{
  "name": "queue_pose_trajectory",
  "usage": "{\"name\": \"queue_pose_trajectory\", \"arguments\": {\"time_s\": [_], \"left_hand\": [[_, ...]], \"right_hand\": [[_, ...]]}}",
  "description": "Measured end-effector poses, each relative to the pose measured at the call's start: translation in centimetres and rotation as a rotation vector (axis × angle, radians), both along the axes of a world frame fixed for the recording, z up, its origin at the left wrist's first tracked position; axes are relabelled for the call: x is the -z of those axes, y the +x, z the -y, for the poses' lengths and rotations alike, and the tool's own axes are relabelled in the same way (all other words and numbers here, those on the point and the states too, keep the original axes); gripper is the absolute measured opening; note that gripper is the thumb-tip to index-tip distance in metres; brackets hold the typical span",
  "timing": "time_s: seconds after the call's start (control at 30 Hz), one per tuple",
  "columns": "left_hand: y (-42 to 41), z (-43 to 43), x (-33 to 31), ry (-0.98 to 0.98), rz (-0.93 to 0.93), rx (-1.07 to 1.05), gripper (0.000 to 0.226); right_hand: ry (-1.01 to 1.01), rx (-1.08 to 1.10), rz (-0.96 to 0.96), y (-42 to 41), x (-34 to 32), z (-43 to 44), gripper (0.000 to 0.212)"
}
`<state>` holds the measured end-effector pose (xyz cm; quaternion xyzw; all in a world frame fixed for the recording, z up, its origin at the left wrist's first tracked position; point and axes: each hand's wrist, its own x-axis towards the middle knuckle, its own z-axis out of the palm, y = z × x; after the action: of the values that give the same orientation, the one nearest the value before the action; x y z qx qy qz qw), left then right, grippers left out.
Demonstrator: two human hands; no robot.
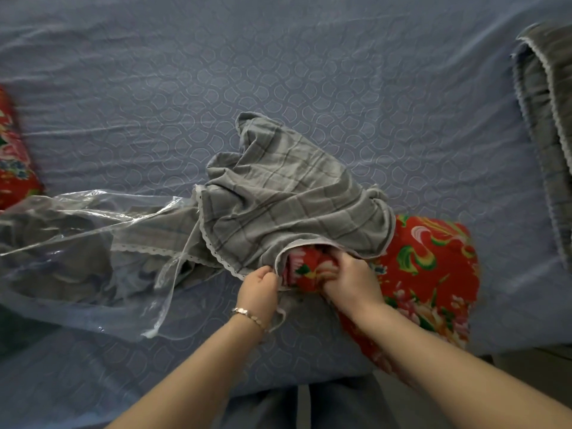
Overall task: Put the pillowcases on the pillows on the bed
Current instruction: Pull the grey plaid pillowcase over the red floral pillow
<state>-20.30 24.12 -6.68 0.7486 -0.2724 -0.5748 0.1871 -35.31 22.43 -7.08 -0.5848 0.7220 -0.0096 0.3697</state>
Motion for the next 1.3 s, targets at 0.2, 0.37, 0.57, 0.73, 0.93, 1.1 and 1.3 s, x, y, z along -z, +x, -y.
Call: {"name": "queue_pose_trajectory", "arguments": {"time_s": [0.2,0.37,0.57,0.73,0.93,1.1,1.3], "left_hand": [[-1.9,1.0,-4.7,-0.274,-0.072,0.093,0.033],[-0.1,5.3,-5.9,-0.085,-0.114,0.173,0.027],[-0.4,9.4,-6.7,-0.056,-0.205,0.396,0.034],[2.6,9.0,-3.2,-0.044,0.374,-0.2,0.056],[-0.1,9.1,-2.2,0.404,-0.339,-0.423,0.04],[1.6,13.3,-6.3,0.092,-0.134,-0.577,0.071],[-3.4,18.0,-17.5,-0.354,-0.004,-0.589,0.072]], "right_hand": [[-0.205,0.357,0.362,3.4,-2.9,3.2,0.02],[0.069,0.036,0.718,3.3,-3.6,-1.5,0.091],[-0.186,0.262,0.349,3.5,-2.1,1.7,0.037],[-0.088,0.484,0.51,0.3,-3.3,3.6,0.013],[0.037,0.498,0.714,-2.7,-8.7,6.0,0.01],[0.309,0.551,0.892,-3.1,-14.2,6.8,0.016],[0.621,0.585,1.052,-7.0,-18.1,8.9,0.035]]}}
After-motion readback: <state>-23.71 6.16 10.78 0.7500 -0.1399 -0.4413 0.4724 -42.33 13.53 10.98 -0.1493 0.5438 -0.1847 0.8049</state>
